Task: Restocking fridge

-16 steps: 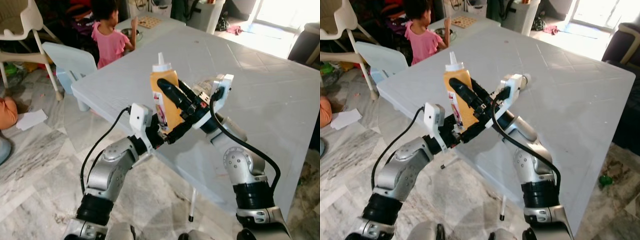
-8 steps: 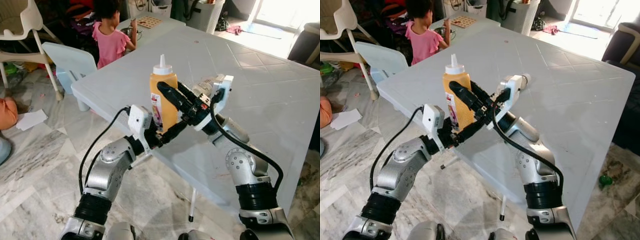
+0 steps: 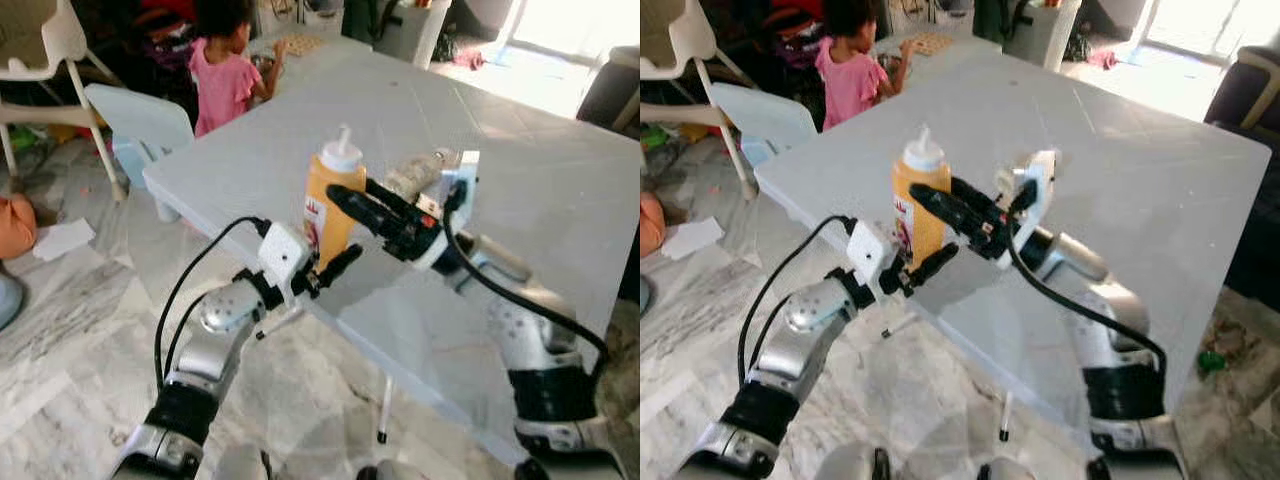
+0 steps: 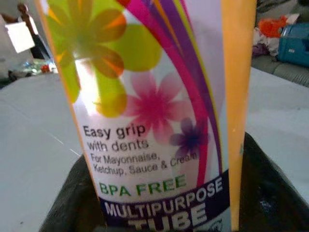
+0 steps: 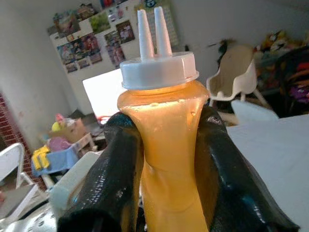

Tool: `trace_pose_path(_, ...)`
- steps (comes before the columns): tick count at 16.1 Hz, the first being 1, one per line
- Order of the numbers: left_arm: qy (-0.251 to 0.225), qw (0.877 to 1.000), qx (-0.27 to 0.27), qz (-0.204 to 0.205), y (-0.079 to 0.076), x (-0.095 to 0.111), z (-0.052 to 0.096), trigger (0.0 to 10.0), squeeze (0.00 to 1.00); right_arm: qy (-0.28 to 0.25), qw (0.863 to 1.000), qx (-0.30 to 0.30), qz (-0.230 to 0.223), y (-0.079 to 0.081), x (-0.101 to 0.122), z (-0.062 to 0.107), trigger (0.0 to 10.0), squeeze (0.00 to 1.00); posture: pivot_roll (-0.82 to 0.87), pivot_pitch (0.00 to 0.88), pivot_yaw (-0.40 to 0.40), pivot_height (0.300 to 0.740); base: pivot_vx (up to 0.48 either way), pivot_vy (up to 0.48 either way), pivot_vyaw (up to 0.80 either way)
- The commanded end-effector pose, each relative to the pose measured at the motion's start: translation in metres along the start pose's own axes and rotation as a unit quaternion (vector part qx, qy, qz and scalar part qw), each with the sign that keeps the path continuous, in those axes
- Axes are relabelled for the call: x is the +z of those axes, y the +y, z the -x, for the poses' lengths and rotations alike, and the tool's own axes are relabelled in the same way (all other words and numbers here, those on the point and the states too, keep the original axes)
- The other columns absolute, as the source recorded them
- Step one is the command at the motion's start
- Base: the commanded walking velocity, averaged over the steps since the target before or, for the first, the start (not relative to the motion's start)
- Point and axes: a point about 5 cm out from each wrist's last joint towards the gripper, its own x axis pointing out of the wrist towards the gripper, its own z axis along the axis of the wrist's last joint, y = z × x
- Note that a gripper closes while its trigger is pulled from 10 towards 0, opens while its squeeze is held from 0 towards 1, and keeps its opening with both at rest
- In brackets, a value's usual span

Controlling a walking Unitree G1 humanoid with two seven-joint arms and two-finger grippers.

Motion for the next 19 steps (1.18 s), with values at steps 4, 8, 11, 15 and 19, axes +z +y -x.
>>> trace_pose_path(4, -0.003, 0.999, 0.024, -0.038, 0.008, -0.002, -0.001, 0.0, 0.0, 0.097, 0.99, 0.096, 0.021, 0.017, -0.004, 0.018, 10.0, 1.0, 0.01, 0.0, -0.003, 0.74, 0.0, 0.0, 0.0)
trace_pose_path(8, -0.006, 0.999, 0.024, -0.046, 0.008, -0.004, -0.002, 0.0, 0.0, 0.139, 0.98, 0.056, 0.133, -0.003, -0.001, 0.019, 10.0, 1.0, 0.01, 0.0, -0.002, 0.74, 0.0, 0.0, 0.0)
trace_pose_path(11, -0.013, 0.998, 0.026, -0.053, 0.009, -0.005, -0.003, 0.0, 0.0, 0.124, 0.973, 0.01, 0.192, -0.017, 0.008, 0.015, 10.0, 0.67, 0.01, 0.0, -0.002, 0.74, 0.0, 0.0, 0.0)
trace_pose_path(15, -0.015, 0.998, 0.024, -0.055, 0.008, -0.005, -0.005, 0.0, 0.0, 0.084, 0.972, -0.03, 0.218, -0.026, 0.008, 0.005, 10.0, 0.0, 0.02, 0.0, 0.0, 0.74, 0.0, 0.0, 0.0)
trace_pose_path(19, -0.017, 0.998, 0.021, -0.055, 0.007, -0.006, -0.005, 0.0, 0.0, 0.076, 0.98, 0.046, 0.179, -0.012, 0.006, -0.004, 10.0, 0.0, 0.02, 0.0, -0.001, 0.74, 0.0, 0.0, 0.0)
